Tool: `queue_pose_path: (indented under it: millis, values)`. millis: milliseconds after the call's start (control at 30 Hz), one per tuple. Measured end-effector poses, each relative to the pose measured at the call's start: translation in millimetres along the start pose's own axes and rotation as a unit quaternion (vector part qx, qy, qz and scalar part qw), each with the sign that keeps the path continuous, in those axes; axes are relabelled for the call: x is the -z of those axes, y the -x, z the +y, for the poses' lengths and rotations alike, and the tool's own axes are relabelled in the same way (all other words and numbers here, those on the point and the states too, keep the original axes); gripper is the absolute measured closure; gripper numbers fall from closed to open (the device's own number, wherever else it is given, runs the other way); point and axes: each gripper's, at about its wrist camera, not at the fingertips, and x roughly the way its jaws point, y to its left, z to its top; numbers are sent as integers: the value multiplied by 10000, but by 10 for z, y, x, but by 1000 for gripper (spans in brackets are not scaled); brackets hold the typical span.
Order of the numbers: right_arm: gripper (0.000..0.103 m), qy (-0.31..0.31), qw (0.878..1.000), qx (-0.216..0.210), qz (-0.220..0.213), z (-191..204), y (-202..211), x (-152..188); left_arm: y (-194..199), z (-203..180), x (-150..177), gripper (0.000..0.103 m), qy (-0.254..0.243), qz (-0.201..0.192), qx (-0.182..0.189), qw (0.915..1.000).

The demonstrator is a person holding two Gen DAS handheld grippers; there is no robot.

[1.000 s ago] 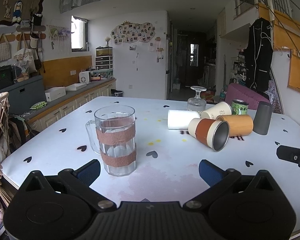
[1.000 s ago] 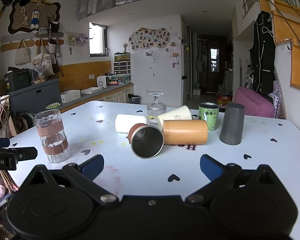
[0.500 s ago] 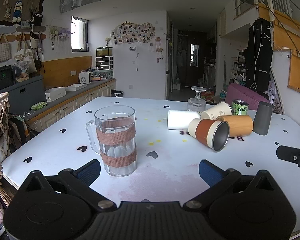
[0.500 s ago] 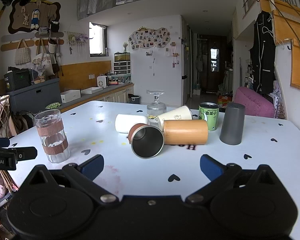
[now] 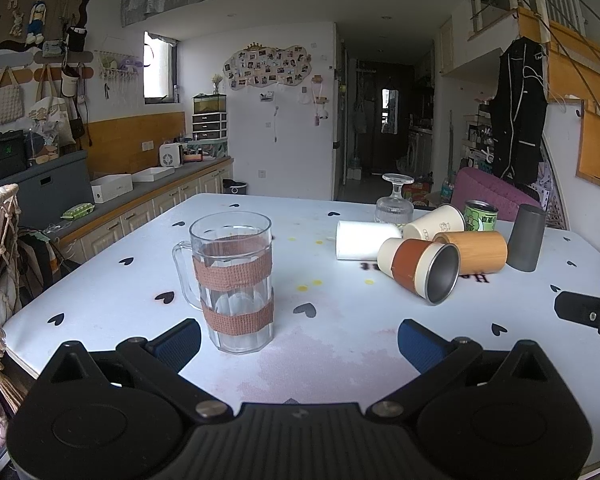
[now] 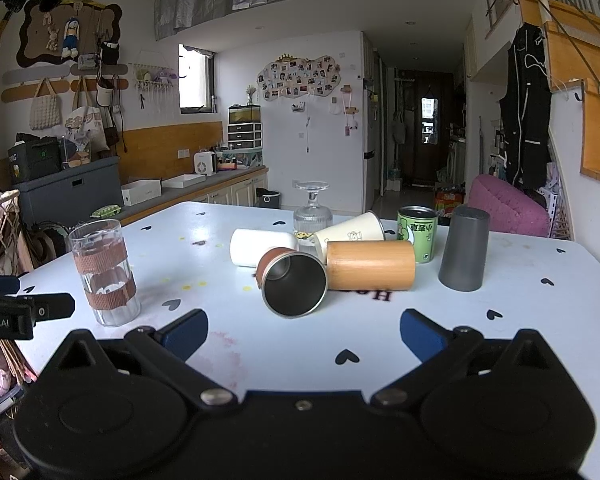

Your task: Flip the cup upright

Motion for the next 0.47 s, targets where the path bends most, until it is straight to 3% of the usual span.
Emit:
queue_pose_path:
  millis: [467]
  values:
    - [0, 1, 10000, 1, 1, 5, -5, 0, 2, -5, -10, 0, 5, 3, -27, 10000]
